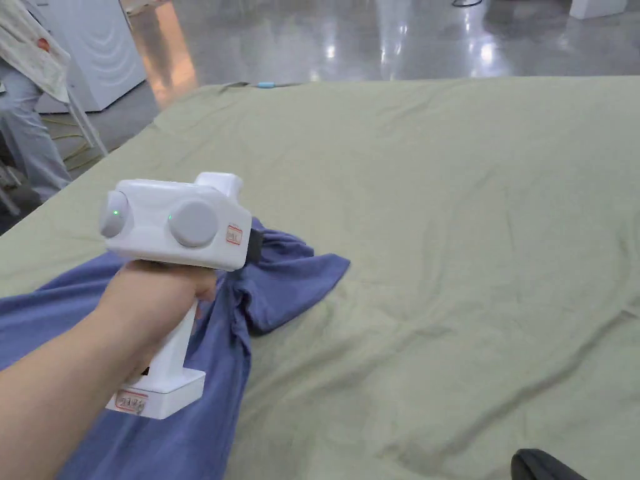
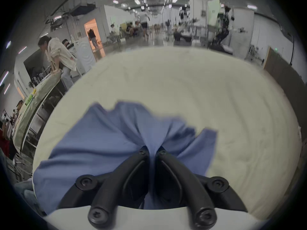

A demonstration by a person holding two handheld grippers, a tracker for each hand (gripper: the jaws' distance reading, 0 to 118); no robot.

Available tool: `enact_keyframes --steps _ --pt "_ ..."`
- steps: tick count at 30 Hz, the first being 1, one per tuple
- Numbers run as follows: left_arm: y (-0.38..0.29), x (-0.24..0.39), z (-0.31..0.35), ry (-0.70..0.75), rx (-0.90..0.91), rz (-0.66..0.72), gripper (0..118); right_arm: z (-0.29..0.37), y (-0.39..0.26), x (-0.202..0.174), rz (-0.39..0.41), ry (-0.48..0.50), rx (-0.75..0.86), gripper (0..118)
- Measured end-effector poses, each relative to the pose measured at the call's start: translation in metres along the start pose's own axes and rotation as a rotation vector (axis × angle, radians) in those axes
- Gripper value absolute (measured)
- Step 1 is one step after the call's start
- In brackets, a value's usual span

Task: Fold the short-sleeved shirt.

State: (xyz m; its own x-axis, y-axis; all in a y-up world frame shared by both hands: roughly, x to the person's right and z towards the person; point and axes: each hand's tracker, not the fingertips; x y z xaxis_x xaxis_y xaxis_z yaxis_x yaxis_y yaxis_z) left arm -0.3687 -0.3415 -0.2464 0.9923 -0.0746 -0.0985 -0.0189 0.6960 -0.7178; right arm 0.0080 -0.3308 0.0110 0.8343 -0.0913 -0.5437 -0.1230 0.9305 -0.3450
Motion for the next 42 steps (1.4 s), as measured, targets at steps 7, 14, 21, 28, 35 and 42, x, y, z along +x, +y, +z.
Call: enact_keyframes --steps 7,14,21,28,35,42 --pt "0.062 0.037 0.132 -0.137 0.227 0.021 7 0.061 0.017 0.013 -0.030 -0.059 0.082 3" --pt "0.084 0.186 0.216 -0.413 0.314 -0.142 7 0.140 0.016 0.040 -0.061 -0.140 0.122 3" --pt "0.071 0.386 0.205 -0.640 0.216 -0.303 7 0.223 0.000 0.073 -0.073 -0.327 0.170 3" --pt "-0.021 0.547 0.125 -0.662 -0.052 -0.499 6 0.282 -0.033 0.106 -0.112 -0.515 0.117 3" --pt "-0.074 0.565 0.075 -0.631 -0.145 -0.445 37 0.294 -0.051 0.126 -0.152 -0.570 0.081 3" --pt "-0.053 0.441 0.135 -0.750 0.080 -0.273 118 0.274 -0.032 0.125 -0.127 -0.550 0.145 3"
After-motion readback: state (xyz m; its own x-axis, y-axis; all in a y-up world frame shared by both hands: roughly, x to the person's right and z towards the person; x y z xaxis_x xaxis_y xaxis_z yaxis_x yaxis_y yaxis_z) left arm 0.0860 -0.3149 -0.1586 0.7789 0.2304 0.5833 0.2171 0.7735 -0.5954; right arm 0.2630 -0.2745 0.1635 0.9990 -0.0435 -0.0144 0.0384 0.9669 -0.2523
